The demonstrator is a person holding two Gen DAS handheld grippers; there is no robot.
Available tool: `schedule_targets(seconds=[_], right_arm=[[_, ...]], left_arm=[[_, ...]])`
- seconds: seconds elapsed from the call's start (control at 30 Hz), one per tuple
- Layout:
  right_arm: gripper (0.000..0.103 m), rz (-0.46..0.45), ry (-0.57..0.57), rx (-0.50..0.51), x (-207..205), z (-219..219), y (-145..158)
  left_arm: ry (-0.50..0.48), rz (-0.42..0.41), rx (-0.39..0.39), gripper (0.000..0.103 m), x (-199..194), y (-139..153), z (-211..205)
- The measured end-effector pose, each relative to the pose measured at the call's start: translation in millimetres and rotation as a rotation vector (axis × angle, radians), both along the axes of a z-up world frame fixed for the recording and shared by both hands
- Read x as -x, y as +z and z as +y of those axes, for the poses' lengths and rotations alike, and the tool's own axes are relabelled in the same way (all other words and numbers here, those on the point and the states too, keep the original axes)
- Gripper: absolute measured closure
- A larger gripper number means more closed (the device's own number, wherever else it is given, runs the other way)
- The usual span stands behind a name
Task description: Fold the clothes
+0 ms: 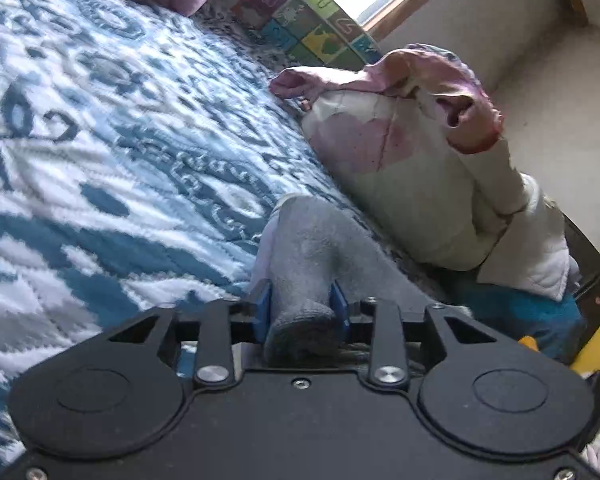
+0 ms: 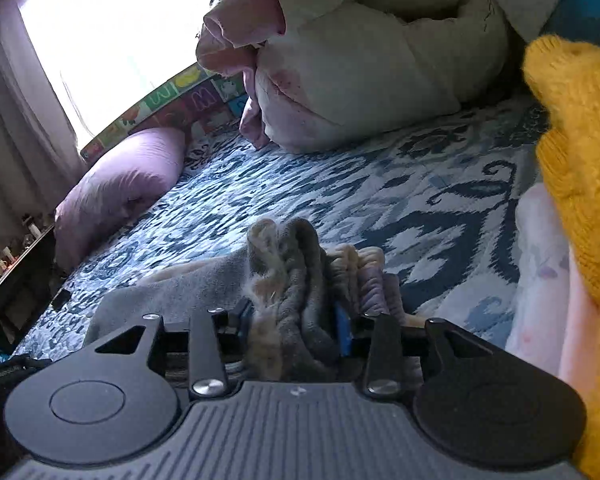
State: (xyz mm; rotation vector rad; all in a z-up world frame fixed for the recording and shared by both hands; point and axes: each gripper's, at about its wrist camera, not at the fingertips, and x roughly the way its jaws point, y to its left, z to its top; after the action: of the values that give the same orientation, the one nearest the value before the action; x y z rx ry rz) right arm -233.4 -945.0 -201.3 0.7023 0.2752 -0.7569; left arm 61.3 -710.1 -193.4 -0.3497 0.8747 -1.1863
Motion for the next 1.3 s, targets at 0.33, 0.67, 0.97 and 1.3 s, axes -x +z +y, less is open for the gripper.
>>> schedule_targets(seconds=[0.33,0.67,0.97,1.3], right_arm=[[0.020,0.065,0.016,0.102,22.8,69.9,54.6],[0.000,0.263,0.137,0.000,57.5,170.2,119.1],[0.000,0.387,0.108,0.043,63.2,207.9,163.4],[0.000,0.465,0.119,0.053,55.9,215.2,171.5]], left_arm=[[-0.063,-0.287,-0.062,0.027,65.6,72.7,70.9],[-0.132,-0.576,-0.351,0.000,155.8,138.3,101.6],[-0.053,-0.657,-0.464,0.000,194.8,159.1,104.0],[0.012,-0.575,-0.457,0.000,200.1,167.0,107.2]])
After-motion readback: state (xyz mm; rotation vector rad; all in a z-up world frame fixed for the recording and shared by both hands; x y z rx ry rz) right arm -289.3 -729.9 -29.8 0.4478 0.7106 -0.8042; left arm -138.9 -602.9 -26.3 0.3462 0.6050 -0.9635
